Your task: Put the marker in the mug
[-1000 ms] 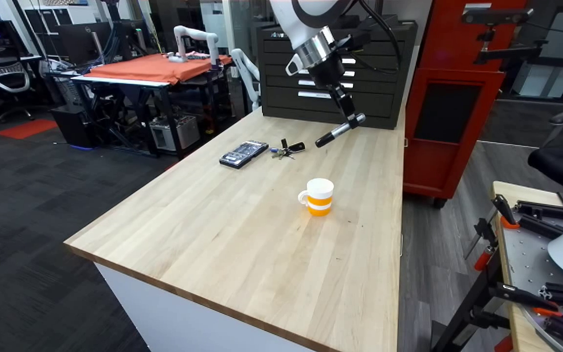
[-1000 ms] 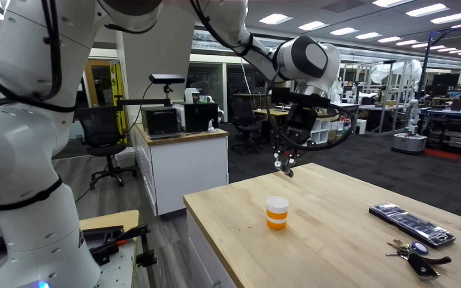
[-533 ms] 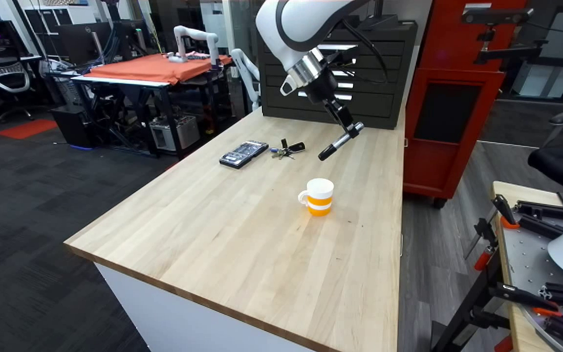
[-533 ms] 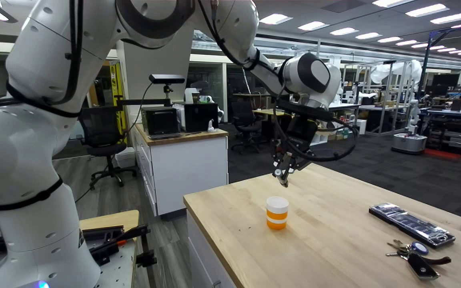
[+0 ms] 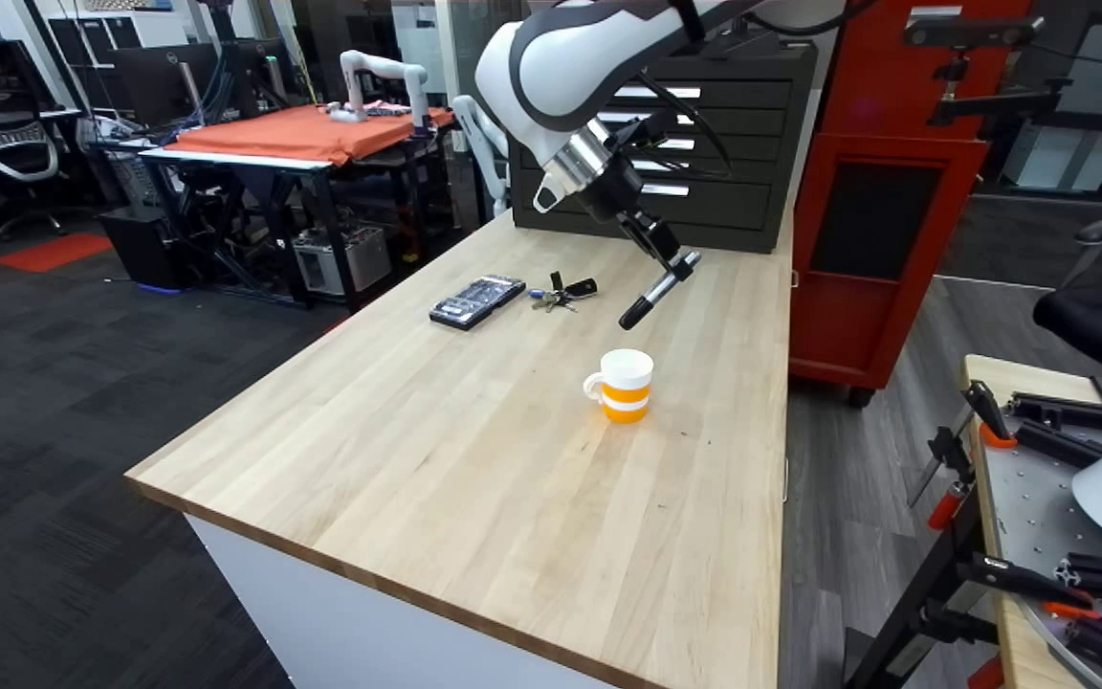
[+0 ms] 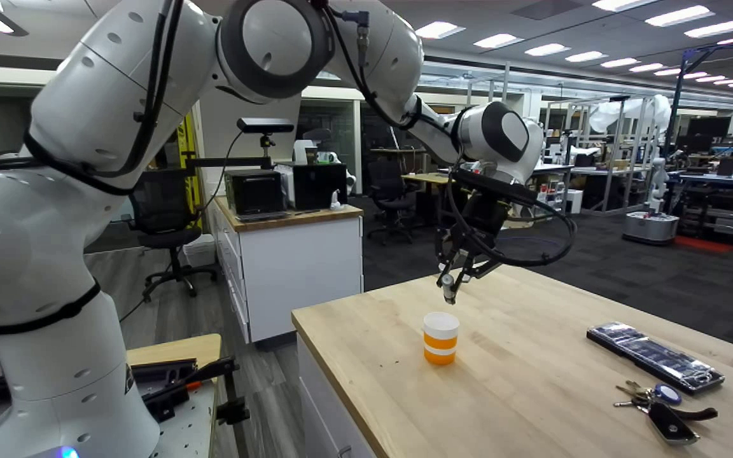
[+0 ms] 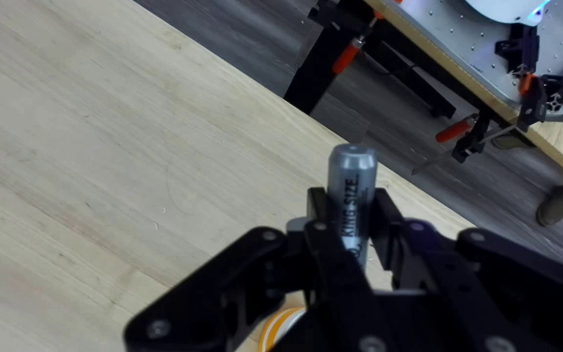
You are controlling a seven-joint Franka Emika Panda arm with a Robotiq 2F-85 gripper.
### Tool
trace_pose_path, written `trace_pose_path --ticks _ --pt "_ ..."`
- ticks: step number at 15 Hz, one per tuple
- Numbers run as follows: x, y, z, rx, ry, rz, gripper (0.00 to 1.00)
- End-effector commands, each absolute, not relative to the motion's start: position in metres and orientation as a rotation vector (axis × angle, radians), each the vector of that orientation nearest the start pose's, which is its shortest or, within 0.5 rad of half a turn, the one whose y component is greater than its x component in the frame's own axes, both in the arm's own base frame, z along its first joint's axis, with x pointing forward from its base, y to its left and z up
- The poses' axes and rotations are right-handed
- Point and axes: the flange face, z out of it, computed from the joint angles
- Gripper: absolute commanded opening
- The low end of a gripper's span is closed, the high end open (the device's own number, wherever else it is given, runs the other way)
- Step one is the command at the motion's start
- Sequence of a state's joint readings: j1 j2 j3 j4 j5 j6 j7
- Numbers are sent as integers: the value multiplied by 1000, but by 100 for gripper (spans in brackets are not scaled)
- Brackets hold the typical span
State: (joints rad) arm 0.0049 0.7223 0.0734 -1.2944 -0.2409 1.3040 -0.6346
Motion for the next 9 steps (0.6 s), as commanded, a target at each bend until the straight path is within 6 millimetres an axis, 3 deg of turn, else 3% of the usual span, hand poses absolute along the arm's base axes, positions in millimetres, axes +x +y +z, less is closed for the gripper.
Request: trace_pose_path --ticks 1,9 --pt "664 18 286 -2681 -1114 1182 6" --pt "669 28 268 -2605 -1167 1238 6"
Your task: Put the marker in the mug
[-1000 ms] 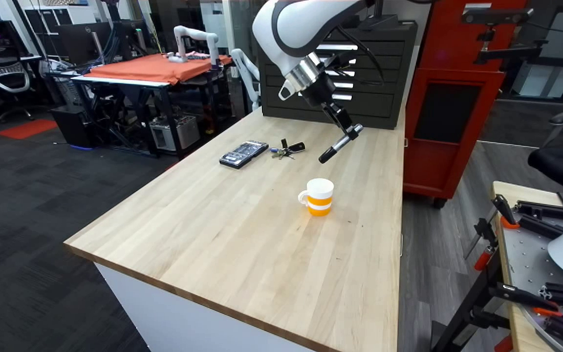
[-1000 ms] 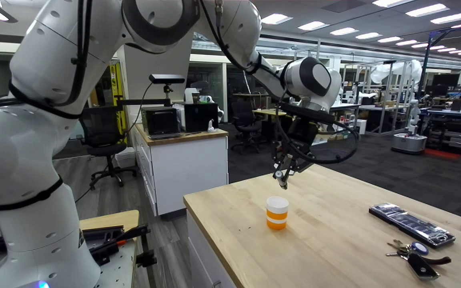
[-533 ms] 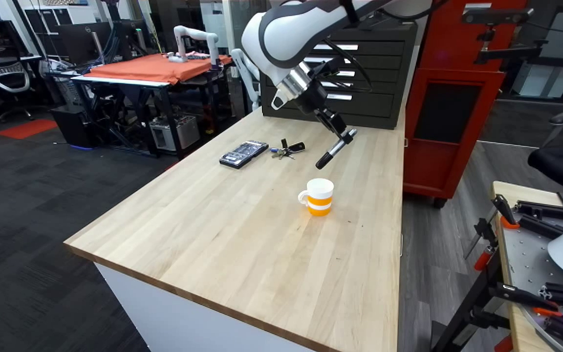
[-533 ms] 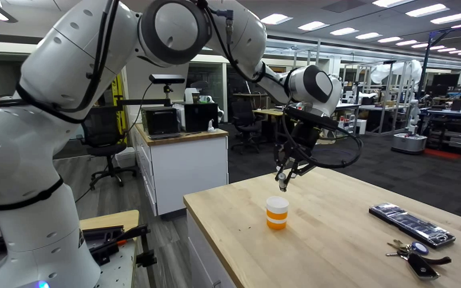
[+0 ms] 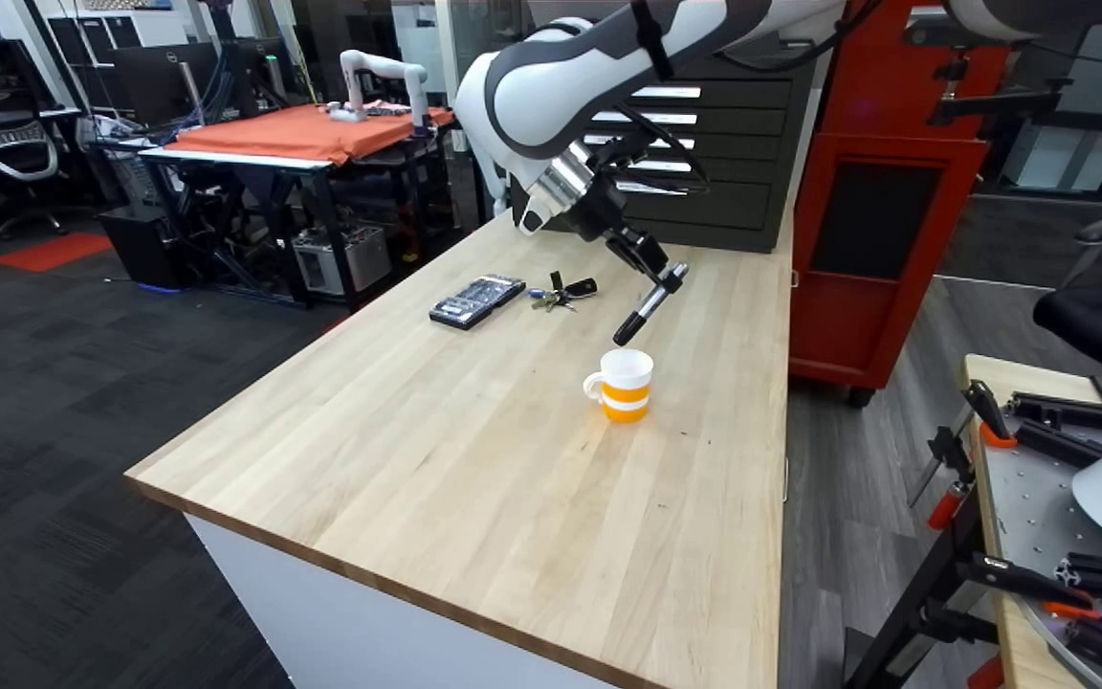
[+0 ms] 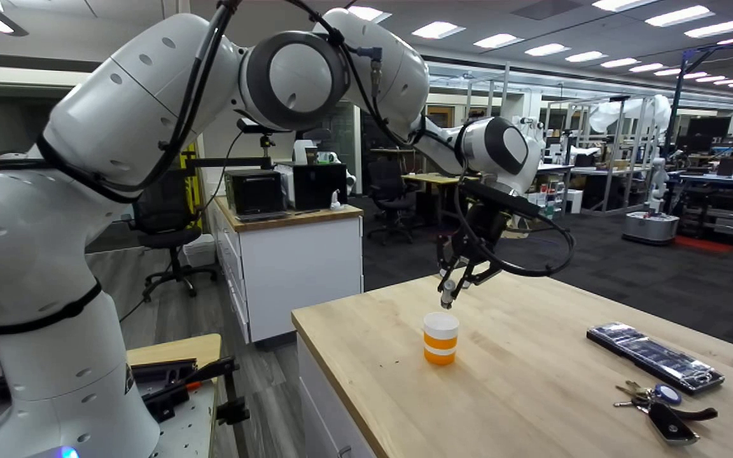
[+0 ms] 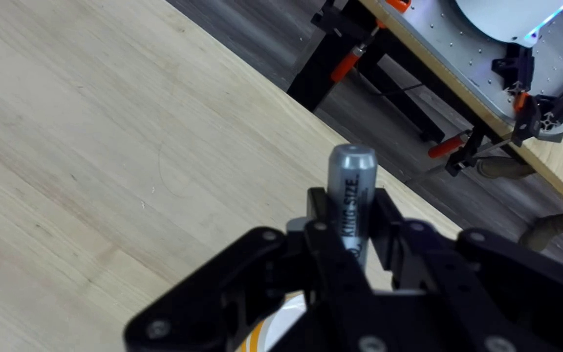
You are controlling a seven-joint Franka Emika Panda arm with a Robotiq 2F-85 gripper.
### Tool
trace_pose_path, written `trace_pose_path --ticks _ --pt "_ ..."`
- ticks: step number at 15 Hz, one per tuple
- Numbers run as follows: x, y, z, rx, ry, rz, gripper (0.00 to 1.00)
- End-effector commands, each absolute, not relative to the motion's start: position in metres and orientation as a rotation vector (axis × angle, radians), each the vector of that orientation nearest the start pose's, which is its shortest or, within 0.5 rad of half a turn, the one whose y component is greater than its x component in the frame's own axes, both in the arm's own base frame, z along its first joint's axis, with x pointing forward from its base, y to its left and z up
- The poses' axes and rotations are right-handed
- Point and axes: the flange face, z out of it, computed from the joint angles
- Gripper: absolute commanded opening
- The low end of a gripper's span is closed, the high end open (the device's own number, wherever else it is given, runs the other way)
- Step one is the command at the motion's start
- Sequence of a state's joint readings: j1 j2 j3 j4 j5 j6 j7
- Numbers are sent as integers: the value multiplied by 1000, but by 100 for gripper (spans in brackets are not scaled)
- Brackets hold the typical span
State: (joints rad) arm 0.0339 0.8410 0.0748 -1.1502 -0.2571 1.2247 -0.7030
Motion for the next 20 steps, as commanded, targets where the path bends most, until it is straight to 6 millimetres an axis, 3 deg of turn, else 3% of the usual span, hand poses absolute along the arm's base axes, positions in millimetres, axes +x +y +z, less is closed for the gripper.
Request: trace_pose_path --ticks 1,10,20 --pt "669 28 266 -2599 -1167 1245 6" --pt "664 29 261 -2554 -1170 1278 6" --pt "662 31 242 -2517 -1188 1302 6"
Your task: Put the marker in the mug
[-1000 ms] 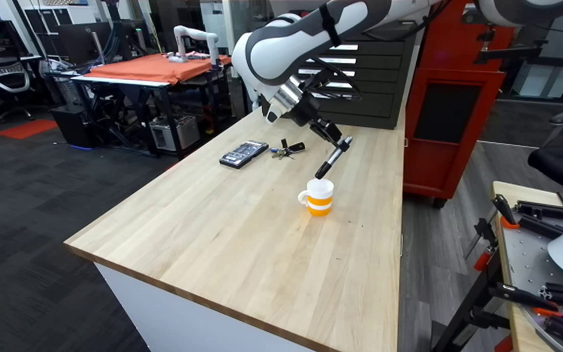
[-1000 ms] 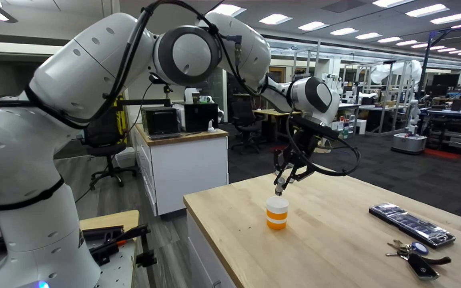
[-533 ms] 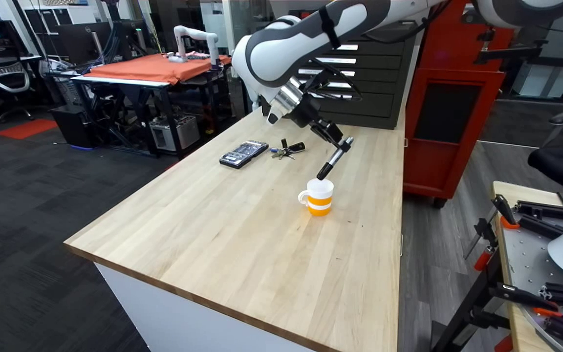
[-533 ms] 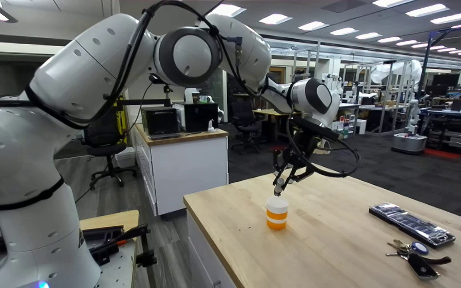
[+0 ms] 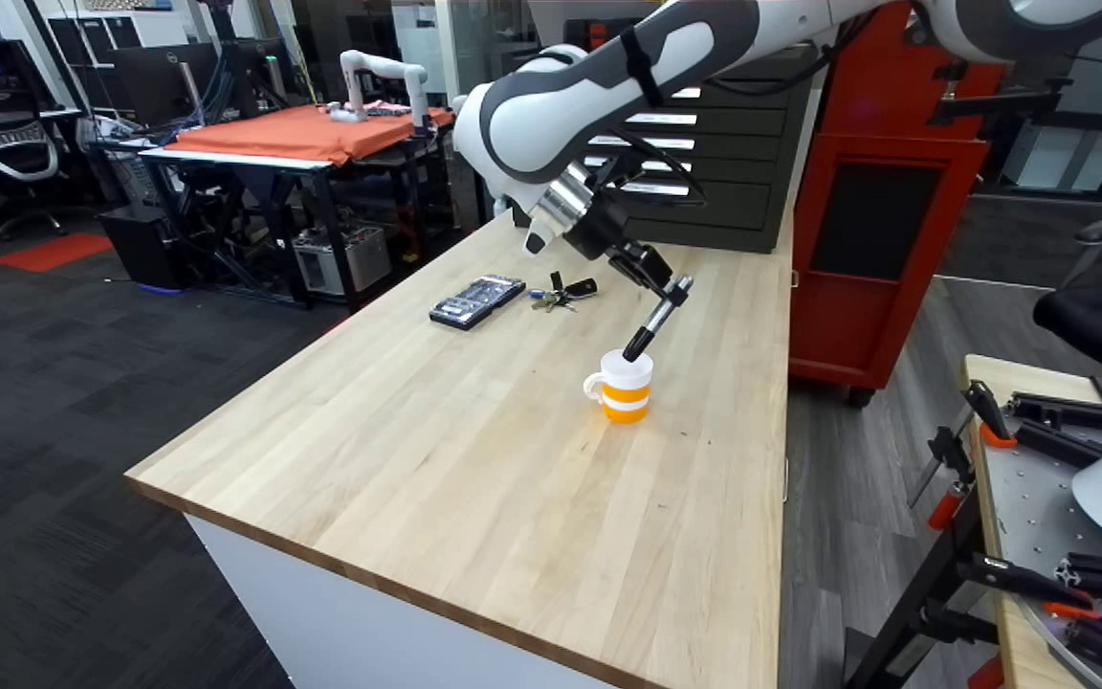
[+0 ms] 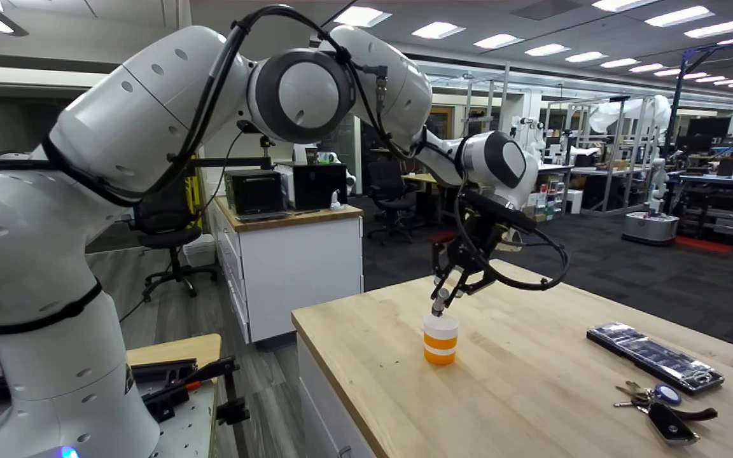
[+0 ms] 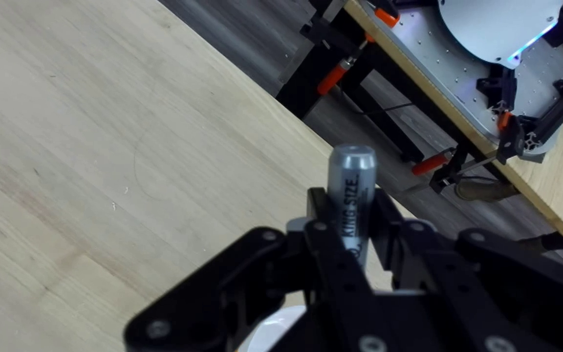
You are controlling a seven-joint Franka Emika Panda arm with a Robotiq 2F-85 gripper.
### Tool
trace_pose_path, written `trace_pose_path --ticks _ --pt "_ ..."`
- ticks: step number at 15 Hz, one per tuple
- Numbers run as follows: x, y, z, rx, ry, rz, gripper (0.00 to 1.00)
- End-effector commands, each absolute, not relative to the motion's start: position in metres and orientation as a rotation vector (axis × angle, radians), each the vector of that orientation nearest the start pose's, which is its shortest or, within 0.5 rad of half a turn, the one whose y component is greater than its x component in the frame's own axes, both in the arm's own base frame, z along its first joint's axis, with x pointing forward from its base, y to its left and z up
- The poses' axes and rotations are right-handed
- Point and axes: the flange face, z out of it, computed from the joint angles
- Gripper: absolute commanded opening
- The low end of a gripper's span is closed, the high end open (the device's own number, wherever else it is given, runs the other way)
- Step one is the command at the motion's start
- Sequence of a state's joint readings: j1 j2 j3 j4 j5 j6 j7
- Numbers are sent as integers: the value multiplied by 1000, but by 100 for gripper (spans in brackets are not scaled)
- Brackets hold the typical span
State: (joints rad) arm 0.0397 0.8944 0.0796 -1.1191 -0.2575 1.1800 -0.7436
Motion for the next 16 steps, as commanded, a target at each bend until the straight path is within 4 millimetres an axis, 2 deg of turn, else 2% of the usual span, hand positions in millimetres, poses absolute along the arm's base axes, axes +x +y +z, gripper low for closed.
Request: trace_pose_path --ticks 1,7,16 --pt "662 31 239 -2513 -1186 1306 6" --pt "661 32 233 -2499 -1187 1304 6" --pt "662 44 218 -2459 -1230 1328 6"
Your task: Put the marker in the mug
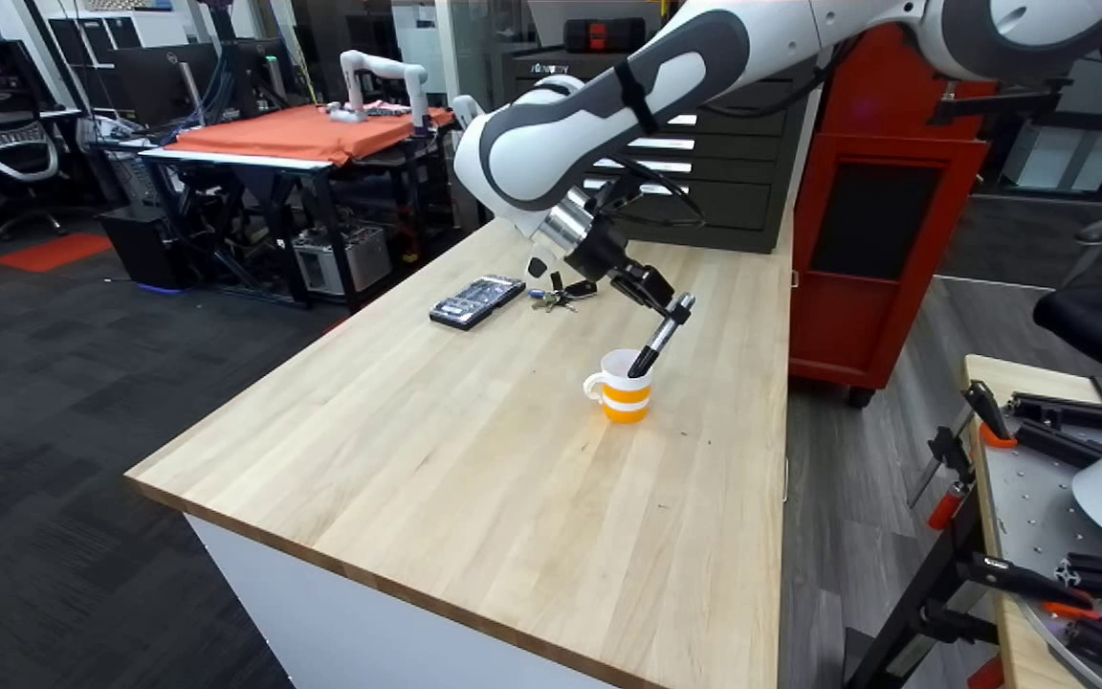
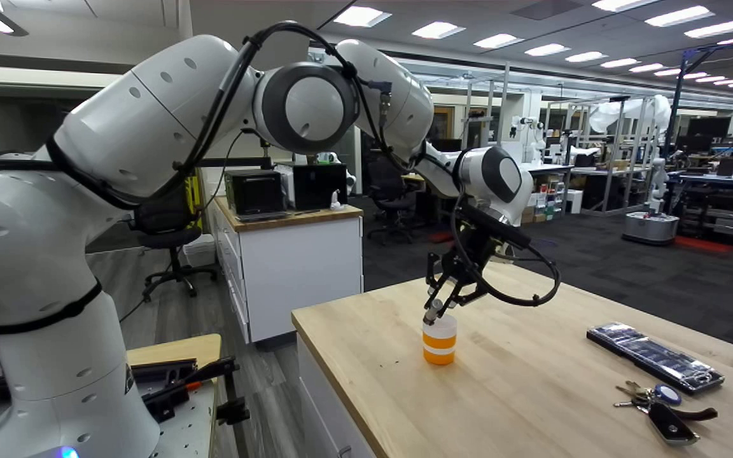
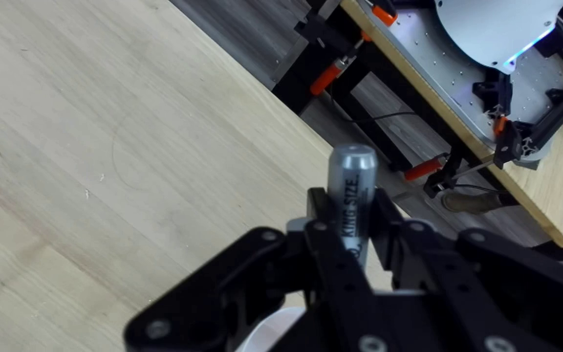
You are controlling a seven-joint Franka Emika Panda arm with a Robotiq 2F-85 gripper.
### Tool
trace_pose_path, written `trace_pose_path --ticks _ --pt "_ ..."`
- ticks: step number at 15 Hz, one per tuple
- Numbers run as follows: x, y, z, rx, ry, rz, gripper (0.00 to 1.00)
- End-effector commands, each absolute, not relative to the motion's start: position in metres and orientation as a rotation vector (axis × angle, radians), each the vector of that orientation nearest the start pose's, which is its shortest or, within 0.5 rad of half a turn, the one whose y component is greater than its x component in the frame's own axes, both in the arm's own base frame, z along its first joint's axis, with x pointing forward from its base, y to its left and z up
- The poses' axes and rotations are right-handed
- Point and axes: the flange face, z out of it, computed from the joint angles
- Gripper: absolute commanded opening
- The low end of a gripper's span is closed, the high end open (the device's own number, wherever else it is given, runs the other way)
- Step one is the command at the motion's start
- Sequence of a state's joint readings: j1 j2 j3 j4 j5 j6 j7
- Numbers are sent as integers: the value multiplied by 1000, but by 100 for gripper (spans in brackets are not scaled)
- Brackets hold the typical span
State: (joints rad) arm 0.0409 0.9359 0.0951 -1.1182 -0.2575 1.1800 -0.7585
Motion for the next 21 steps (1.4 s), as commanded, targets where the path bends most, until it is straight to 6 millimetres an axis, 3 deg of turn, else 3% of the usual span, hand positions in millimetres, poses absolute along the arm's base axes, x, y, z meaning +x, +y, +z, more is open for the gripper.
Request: trace_pose_path --ticks 1,7,13,14,16,21 --pt "664 46 219 -2465 -1238 1324 6" --pt "673 52 216 -2475 -1274 1327 6" --pt "667 47 205 -2423 -1274 1419 6" --pt "666 47 206 -2422 -1266 1421 49" --pt "670 47 214 -2431 -1282 1385 54" --pt "686 42 260 -2552 -1278 1195 87"
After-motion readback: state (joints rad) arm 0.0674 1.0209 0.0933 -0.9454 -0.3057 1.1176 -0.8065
